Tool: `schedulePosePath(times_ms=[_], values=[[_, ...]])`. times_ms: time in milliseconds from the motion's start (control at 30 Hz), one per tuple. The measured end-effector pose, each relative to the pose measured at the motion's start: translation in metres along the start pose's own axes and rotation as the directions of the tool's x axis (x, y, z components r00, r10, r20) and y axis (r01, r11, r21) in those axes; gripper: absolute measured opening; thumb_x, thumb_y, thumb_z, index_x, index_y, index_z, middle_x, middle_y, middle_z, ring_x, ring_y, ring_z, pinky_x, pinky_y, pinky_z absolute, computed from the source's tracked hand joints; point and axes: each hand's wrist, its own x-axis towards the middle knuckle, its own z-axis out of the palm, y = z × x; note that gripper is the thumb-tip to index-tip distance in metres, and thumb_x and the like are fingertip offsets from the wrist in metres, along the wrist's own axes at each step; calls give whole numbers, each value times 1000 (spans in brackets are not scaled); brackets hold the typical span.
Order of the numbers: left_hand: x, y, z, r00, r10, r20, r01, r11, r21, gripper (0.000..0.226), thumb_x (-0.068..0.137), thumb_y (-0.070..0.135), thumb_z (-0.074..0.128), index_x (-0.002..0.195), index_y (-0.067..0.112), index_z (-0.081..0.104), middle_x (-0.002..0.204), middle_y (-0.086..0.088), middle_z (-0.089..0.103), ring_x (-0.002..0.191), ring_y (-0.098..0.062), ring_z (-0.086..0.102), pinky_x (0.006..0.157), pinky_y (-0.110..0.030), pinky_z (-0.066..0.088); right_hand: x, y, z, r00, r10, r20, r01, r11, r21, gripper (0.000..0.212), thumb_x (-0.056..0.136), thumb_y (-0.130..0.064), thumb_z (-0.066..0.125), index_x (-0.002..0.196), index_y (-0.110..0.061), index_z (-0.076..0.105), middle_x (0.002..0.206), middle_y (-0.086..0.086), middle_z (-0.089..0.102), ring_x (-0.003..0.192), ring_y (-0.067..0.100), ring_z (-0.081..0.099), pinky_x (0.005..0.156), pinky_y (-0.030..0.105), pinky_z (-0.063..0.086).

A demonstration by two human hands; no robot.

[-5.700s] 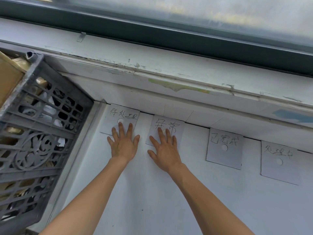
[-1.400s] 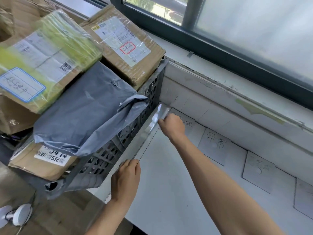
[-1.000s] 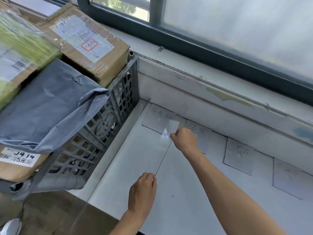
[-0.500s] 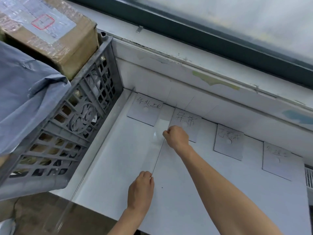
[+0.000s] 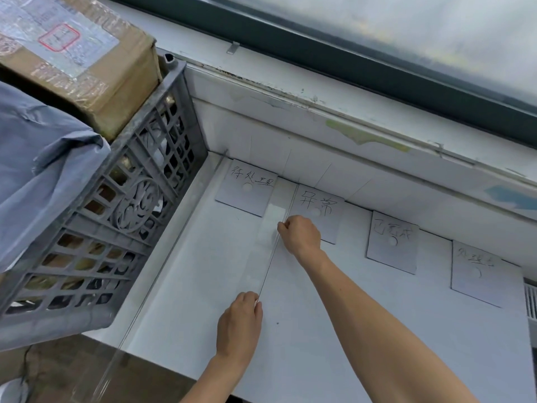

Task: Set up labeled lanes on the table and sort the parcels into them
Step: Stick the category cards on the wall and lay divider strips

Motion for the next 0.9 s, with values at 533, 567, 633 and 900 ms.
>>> schedulePosePath(times_ms=[533,567,633,900], values=[[2,-1,2,1000,-4,-12,3,997,-80,27,103,28,46,126,21,60,113,6,66,99,-15,65,80,-27,50,2,0,0,1000,-9,-12,9,1000,-20,32,98,-28,50,71,-10,52,72,8,57,68,29,51,60,29,35],[2,-1,2,1000,-4,-10,3,997,-79,27,103,28,46,126,21,59,113,6,66,98,-15,65,81,-27,50,2,0,0,1000,-4,-11,4,1000,-13,32,98,-28,50,72,-10,53,73,8,57,69,30,51,60,29,35],[2,-1,2,1000,-3,-11,2,996,-84,27,103,28,46,126,21,59,113,6,65,98,-14,65,81,-28,50,3,1,0,1000,3,-11,-3,1000,-3,32,98,-29,50,73,-10,54,73,8,58,69,30,52,61,29,36],[2,-3,1,1000,-4,-30,0,990,-142,34,103,35,47,131,20,58,113,6,65,98,-13,64,82,-24,50,4,0,1,1000,31,0,-31,999,24,39,99,-39,49,74,-10,54,74,6,59,69,29,53,59,29,35]])
